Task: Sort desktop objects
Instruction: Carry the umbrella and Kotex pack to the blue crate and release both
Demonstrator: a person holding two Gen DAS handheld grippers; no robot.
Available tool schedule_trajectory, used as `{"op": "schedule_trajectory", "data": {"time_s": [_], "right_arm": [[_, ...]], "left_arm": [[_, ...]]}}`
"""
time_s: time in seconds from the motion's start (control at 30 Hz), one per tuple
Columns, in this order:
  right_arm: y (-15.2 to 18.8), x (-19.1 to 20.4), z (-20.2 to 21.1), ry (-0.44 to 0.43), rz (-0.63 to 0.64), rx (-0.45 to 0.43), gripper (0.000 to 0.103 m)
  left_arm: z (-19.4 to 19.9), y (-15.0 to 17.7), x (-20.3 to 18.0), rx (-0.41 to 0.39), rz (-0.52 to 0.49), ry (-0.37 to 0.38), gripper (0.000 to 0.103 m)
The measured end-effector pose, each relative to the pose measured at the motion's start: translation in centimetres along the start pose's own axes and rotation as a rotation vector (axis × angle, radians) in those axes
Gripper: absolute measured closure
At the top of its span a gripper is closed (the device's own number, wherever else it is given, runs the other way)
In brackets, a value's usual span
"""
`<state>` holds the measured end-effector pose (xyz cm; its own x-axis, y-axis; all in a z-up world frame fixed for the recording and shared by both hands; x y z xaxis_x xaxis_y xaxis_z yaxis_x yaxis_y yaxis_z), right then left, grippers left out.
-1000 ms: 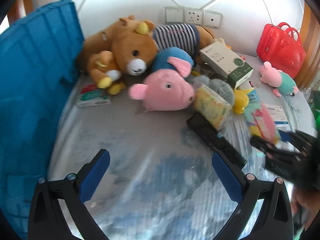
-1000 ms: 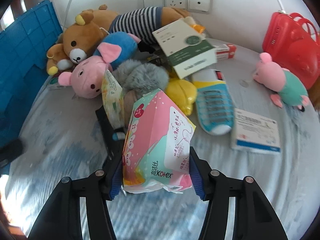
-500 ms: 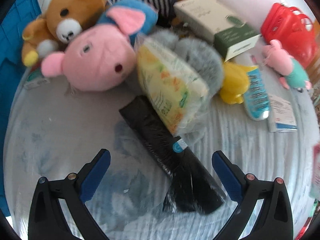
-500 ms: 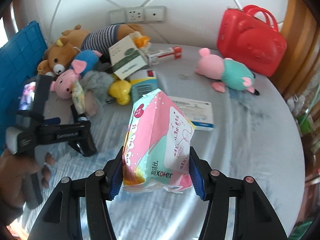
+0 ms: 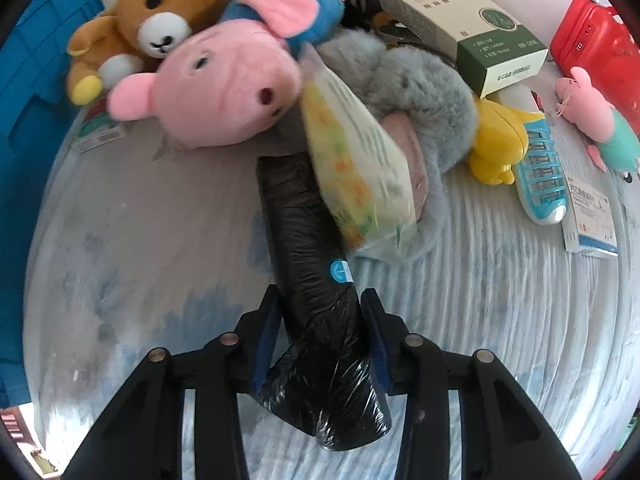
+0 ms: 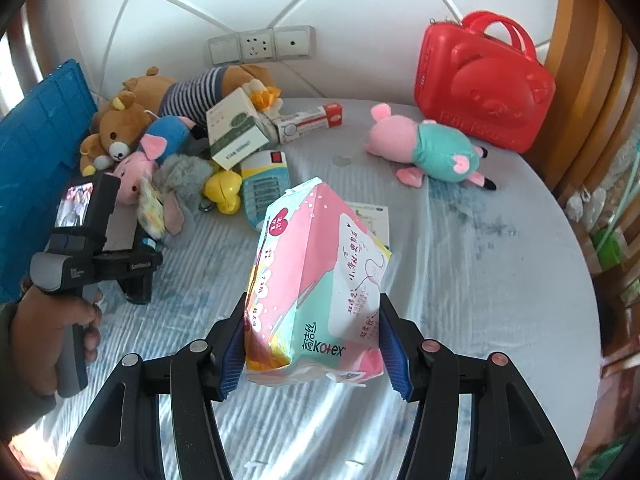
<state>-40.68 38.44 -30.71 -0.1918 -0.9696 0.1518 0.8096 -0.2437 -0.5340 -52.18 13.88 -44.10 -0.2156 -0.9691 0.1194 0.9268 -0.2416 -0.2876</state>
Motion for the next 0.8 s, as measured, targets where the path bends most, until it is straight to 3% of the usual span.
{"op": "schedule_trajectory", "data": {"time_s": [0.27,0.43,0.6,0.8], "right_arm": [[-1.0,1.7,3.2,-0.063,0.057,-0.026,0.046],[-1.8,5.1,5.9,-0.121,0.119,-0.048,0.046],[-2.7,10.6,9.0,-0.195,0.198,-0.093,0.046],[-4.3,19.9,13.2,-0.275,0.262,-0.16,0.046]], "left_arm": [[7.2,3.0,1.3,-0.058,0.009,-0.02,0.067],[14.1,4.6,3.7,-0.133,0.019,-0.021,0.067],[21.1,5.9,8.2,-0.246,0.059,-0.029,0.067],[29.8,8.0,17.7,-0.399,0.092,-0.057,0.067]]}}
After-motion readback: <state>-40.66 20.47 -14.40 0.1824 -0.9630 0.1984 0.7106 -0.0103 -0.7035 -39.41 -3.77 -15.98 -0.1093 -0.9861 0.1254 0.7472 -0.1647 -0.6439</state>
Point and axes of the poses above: each gripper's, at about its wrist camera, not at the fingertips, and z roughly against the way its jaws point, x to its left, y to its underside, the point moved 2 cm from there along -z, roughly the way its jaws point, and after that the axes turned 15 degrees about -z, right-handed, at the moved point
